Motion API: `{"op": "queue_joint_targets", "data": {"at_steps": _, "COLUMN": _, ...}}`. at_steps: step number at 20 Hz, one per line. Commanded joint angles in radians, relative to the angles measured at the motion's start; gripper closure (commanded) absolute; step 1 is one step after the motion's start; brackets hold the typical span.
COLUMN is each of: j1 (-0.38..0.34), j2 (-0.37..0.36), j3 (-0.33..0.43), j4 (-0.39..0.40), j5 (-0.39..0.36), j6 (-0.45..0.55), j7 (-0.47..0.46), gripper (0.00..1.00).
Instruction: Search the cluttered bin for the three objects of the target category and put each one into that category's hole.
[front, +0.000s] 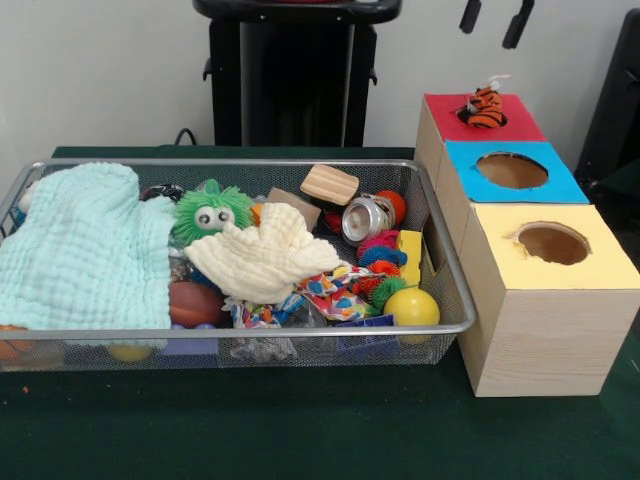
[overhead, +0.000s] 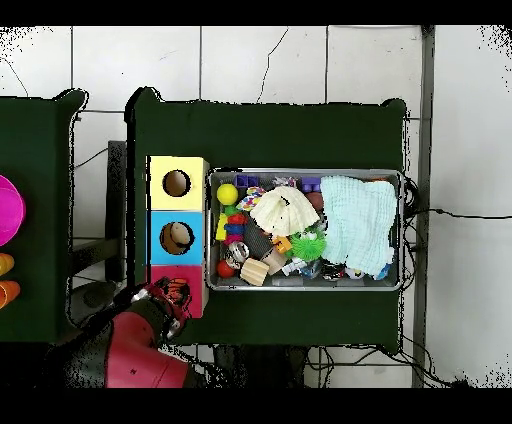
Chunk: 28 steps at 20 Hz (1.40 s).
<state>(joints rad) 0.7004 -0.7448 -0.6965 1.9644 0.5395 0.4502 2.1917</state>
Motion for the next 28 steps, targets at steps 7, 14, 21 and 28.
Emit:
{"op": "queue_joint_targets", "data": {"at_steps": 7, "j1": -0.156, "j2": 0.065, "j3": 0.281, "j4": 0.162, "j5": -0.065, "j6": -0.303, "j7": 0.12, "gripper": 0.0}}
{"op": "queue_joint_targets", "data": {"at_steps": 14, "j1": -0.223, "j2": 0.043, "j3": 0.368, "j4": 0.198, "j5": -0.083, "j6": -0.375, "j7": 0.126, "gripper": 0.0}}
{"op": "queue_joint_targets", "data": {"at_steps": 21, "j1": -0.233, "j2": 0.014, "j3": 0.387, "j4": 0.205, "j5": -0.091, "j6": -0.353, "j7": 0.144, "gripper": 0.0}}
{"op": "queue_joint_targets", "data": {"at_steps": 28, "j1": -0.252, "j2": -0.04, "j3": 0.399, "j4": 0.223, "j5": -0.095, "j6": -0.323, "j7": 0.132, "gripper": 0.0}}
